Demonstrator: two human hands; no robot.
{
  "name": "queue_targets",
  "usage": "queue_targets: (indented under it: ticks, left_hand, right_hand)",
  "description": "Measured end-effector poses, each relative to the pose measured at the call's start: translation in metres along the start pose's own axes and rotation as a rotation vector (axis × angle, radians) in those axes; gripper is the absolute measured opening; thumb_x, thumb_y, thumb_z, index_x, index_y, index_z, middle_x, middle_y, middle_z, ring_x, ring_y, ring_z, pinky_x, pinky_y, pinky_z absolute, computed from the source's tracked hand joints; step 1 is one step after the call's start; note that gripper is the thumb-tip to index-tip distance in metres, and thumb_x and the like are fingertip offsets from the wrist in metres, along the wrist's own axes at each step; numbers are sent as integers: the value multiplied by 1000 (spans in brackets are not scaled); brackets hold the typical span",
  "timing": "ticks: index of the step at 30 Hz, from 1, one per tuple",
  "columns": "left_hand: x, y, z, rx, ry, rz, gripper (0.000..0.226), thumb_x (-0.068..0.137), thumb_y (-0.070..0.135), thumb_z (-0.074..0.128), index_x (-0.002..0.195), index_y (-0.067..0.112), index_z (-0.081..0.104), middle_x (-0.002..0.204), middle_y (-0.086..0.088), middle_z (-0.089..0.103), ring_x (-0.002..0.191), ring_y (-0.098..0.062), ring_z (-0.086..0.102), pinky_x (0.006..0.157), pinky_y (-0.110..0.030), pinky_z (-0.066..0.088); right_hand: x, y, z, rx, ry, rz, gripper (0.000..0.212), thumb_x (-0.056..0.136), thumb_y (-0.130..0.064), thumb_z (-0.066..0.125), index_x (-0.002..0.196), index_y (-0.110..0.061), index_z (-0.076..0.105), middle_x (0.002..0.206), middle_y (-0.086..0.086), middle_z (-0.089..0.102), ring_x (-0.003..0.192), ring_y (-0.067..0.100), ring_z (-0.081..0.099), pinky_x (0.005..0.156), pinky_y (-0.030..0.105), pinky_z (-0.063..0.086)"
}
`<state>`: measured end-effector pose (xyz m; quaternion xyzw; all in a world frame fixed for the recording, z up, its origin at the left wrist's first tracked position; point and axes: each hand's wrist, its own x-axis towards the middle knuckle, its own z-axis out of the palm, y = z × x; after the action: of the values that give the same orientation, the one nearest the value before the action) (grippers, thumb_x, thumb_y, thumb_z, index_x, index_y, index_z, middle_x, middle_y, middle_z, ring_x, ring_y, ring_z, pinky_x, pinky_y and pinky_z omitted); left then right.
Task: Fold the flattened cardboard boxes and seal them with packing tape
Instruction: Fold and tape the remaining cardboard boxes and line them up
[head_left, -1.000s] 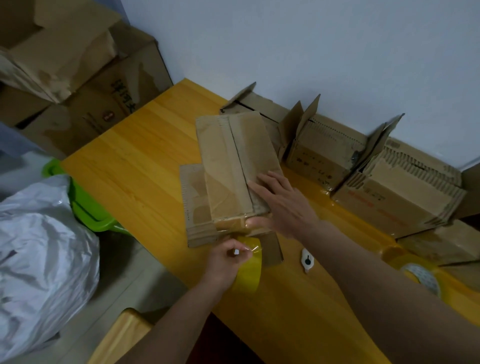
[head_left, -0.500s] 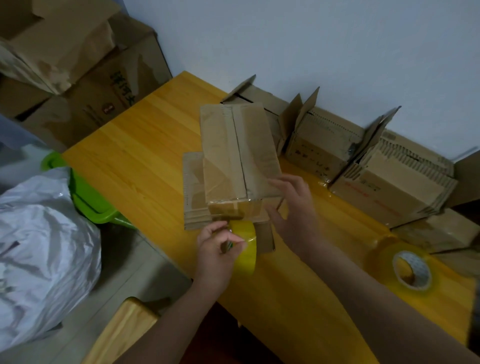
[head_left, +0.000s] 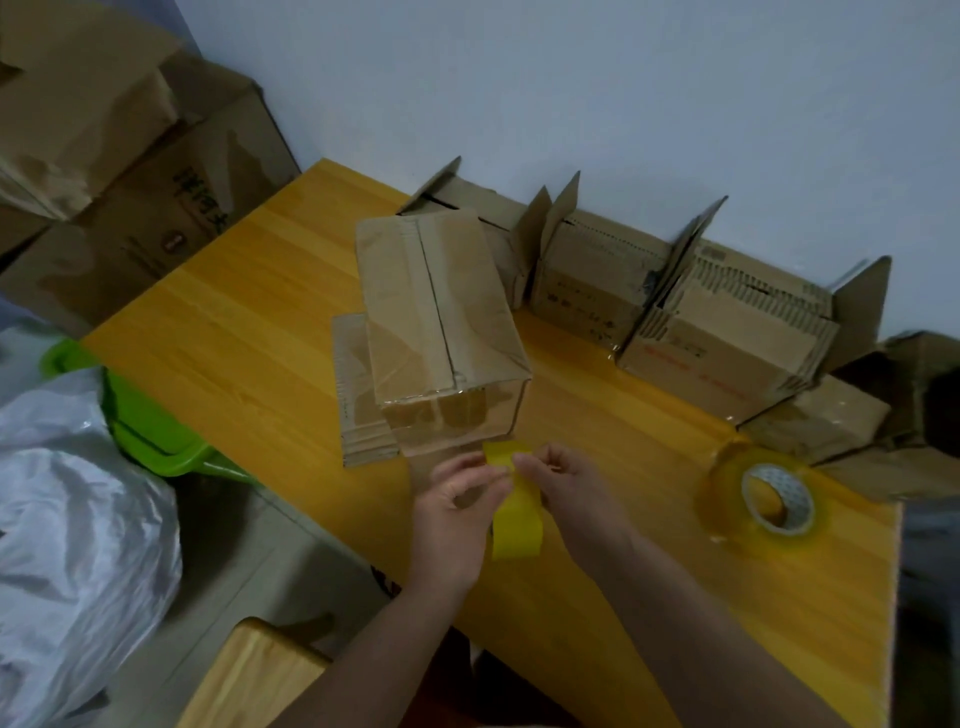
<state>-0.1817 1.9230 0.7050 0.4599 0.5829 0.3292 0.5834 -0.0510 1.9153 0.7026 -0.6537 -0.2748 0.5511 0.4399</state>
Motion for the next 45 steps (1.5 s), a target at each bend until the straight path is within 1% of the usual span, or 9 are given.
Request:
queue_targets:
  ticks: [5,9,15,20,24,31,35,41,45]
  left_hand:
    - [-6,1,8,-47,93,60,74,73,4,80,129,40,46,118,10,54,108,-3,55,90,-27,52]
    - [-4,0,6,305,-24,371,55,77,9,78,105,50,54,98,17,55,92,3,53,80,-23,52]
    - [1,1,8,514,-26,461,19,81,19,77,99,20,73,87,11,63,80,-4,61,74,-33,55]
    - [3,3,14,577,-43,406,4,87,22,71,87,19,72,83,4,64,71,-9,56,68,-32,51]
    - [16,5,16,429,-29,232,18,89,16,68,74,26,63,73,8,62,68,-8,55,61,-19,43]
    - [26,0,26,411,-75,149,17,88,12,68,74,20,61,70,8,57,66,-5,50,62,-19,39]
    - [24,-8,28,275,-102,17,17,90,11,65,76,18,61,71,5,57,68,-10,52,64,-20,43]
    - [21,-13,27,256,-212,-25,4,90,9,65,88,11,68,83,-1,64,81,-14,59,75,-25,49]
    - [27,-18,11,468,-195,44,14,93,9,61,99,19,70,97,7,66,95,-10,62,77,-14,47]
  right_hand:
    - [-1,-5,-2,-41,138,64,33,90,-13,63,64,-16,43,57,-4,37,54,9,33,48,20,28]
    - [-7,-4,-5,-48,126,31,30,89,-11,63,65,-14,45,56,-4,39,52,8,35,43,15,29]
    - [-8,-2,-7,-67,128,-20,30,89,-13,64,63,-16,50,58,-4,45,57,8,40,50,17,32]
    - [-8,-2,-8,-119,134,-103,31,89,-15,65,60,-19,54,65,-2,53,60,5,47,55,16,35]
    - [-20,9,-7,-187,140,-147,16,88,-17,65,83,-33,65,99,7,55,75,10,53,64,18,39]
    - [-33,28,-16,-406,155,-257,56,78,-8,76,108,-50,56,105,-5,54,74,6,57,66,21,44]
    - [-29,16,-36,-364,187,-59,80,70,-16,84,126,-35,29,99,-9,62,81,10,64,69,23,52]
    - [-17,27,-56,-667,-67,35,27,76,-21,80,79,-17,54,69,-4,48,62,10,45,58,26,35]
    - [-21,50,-55,-1115,6,-12,26,87,-27,68,92,-23,42,87,-5,51,74,13,51,58,25,41]
